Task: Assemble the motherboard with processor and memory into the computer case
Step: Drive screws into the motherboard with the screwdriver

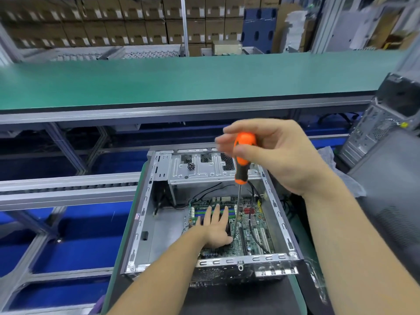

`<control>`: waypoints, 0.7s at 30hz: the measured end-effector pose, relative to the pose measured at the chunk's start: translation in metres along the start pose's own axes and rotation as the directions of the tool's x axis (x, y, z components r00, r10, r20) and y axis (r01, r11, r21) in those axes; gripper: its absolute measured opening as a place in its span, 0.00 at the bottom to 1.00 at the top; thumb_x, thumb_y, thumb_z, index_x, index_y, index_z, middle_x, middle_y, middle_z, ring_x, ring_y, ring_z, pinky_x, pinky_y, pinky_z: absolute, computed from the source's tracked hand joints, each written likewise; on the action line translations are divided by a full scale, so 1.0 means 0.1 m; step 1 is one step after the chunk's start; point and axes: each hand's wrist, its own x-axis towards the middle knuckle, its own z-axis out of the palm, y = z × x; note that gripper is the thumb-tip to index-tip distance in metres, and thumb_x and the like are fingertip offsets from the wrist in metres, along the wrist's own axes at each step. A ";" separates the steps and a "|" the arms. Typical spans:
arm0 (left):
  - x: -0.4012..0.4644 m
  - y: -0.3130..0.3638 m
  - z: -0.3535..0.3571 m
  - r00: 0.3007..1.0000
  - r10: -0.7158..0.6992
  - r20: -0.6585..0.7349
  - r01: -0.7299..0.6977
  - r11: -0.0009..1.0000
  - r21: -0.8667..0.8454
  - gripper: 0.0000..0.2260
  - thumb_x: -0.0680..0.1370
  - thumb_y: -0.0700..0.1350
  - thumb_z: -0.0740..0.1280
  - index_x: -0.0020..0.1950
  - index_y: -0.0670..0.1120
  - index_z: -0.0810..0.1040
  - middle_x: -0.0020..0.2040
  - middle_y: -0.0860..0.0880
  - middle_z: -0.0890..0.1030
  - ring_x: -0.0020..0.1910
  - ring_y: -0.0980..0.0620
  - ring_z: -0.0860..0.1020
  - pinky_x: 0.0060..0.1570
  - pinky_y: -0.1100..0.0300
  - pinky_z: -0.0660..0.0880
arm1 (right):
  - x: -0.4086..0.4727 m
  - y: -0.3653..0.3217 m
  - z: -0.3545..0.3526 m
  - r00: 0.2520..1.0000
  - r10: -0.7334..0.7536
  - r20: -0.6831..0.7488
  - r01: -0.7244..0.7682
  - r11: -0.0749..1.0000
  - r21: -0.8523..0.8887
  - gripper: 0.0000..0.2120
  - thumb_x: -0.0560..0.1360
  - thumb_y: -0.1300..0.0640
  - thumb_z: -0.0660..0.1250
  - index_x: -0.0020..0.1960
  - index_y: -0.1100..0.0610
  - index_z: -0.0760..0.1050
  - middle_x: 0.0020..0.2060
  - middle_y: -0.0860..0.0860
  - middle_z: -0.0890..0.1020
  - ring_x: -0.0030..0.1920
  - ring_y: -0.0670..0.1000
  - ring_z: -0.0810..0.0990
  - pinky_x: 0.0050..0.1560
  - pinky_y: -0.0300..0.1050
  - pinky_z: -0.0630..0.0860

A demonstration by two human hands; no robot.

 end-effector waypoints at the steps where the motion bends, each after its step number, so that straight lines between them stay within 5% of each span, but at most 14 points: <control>1: 0.02 0.01 0.00 1.000 -0.011 0.008 0.011 1.000 0.010 0.35 0.83 0.58 0.55 0.80 0.55 0.34 0.79 0.50 0.32 0.78 0.46 0.32 0.76 0.42 0.38 | 0.03 0.03 0.02 0.983 -0.061 -0.176 0.028 0.982 -0.184 0.08 0.72 0.62 0.75 0.47 0.50 0.84 0.41 0.53 0.86 0.41 0.58 0.85 0.47 0.59 0.83; 3: 0.05 0.03 0.02 0.999 -0.025 0.020 0.025 0.999 0.033 0.34 0.83 0.60 0.52 0.80 0.55 0.34 0.80 0.50 0.32 0.78 0.45 0.33 0.76 0.42 0.39 | 0.07 0.10 0.05 0.898 -0.266 -0.352 0.027 0.829 -0.558 0.04 0.72 0.56 0.77 0.43 0.50 0.83 0.35 0.49 0.82 0.35 0.52 0.79 0.40 0.51 0.78; 5: 0.07 0.03 0.04 0.999 -0.030 0.019 0.029 0.998 0.050 0.34 0.82 0.61 0.52 0.79 0.55 0.33 0.79 0.50 0.31 0.78 0.45 0.32 0.76 0.41 0.39 | 0.05 0.14 0.07 0.885 -0.316 -0.343 0.008 0.746 -0.666 0.08 0.74 0.54 0.75 0.52 0.54 0.83 0.40 0.49 0.82 0.39 0.48 0.78 0.44 0.49 0.78; 8: 0.09 0.00 0.02 0.999 -0.034 0.024 0.032 0.997 0.071 0.36 0.81 0.64 0.52 0.80 0.54 0.34 0.80 0.49 0.32 0.78 0.44 0.33 0.76 0.41 0.39 | -0.02 0.07 0.03 0.985 -0.060 -0.161 -0.011 0.912 -0.410 0.20 0.77 0.57 0.68 0.68 0.49 0.76 0.54 0.46 0.83 0.50 0.47 0.83 0.53 0.45 0.80; 11: 0.09 0.01 0.01 0.998 -0.034 0.056 0.028 0.995 0.099 0.47 0.75 0.71 0.58 0.79 0.53 0.32 0.79 0.48 0.31 0.78 0.43 0.32 0.75 0.39 0.38 | -0.03 -0.02 0.04 0.996 -0.048 -0.068 0.025 0.953 -0.302 0.20 0.75 0.61 0.69 0.65 0.46 0.77 0.55 0.48 0.85 0.54 0.49 0.85 0.58 0.48 0.81; 14: 0.09 0.03 0.02 0.996 -0.034 0.078 0.023 0.990 0.138 0.58 0.70 0.70 0.68 0.76 0.54 0.25 0.76 0.47 0.25 0.76 0.41 0.28 0.74 0.36 0.36 | 0.01 -0.03 0.04 0.926 -0.263 -0.269 -0.001 0.713 -0.701 0.13 0.71 0.54 0.78 0.54 0.55 0.84 0.39 0.52 0.83 0.40 0.54 0.81 0.48 0.50 0.79; 16: 0.10 0.04 0.03 0.997 -0.035 0.074 0.025 0.990 0.140 0.59 0.70 0.67 0.71 0.74 0.54 0.23 0.76 0.46 0.24 0.76 0.41 0.28 0.74 0.36 0.37 | 0.05 -0.06 0.07 0.922 -0.322 -0.213 -0.017 0.517 -0.856 0.10 0.73 0.54 0.76 0.47 0.59 0.79 0.38 0.52 0.78 0.40 0.56 0.75 0.45 0.51 0.74; 19: 0.09 0.04 0.03 0.997 -0.038 0.069 0.029 0.991 0.131 0.58 0.70 0.65 0.71 0.74 0.55 0.23 0.76 0.47 0.24 0.76 0.41 0.28 0.73 0.36 0.36 | 0.19 -0.20 0.10 0.999 -0.047 -0.017 0.003 0.394 -0.919 0.06 0.78 0.56 0.67 0.45 0.55 0.71 0.43 0.50 0.73 0.44 0.56 0.73 0.48 0.52 0.73; 21: 0.10 0.05 0.04 0.997 -0.044 0.069 0.034 0.988 0.147 0.58 0.70 0.66 0.70 0.74 0.54 0.23 0.76 0.46 0.24 0.76 0.41 0.28 0.73 0.35 0.36 | 0.31 -0.35 0.10 0.974 0.204 0.103 0.030 0.331 -0.943 0.06 0.80 0.52 0.66 0.54 0.52 0.74 0.47 0.47 0.73 0.48 0.52 0.73 0.52 0.47 0.71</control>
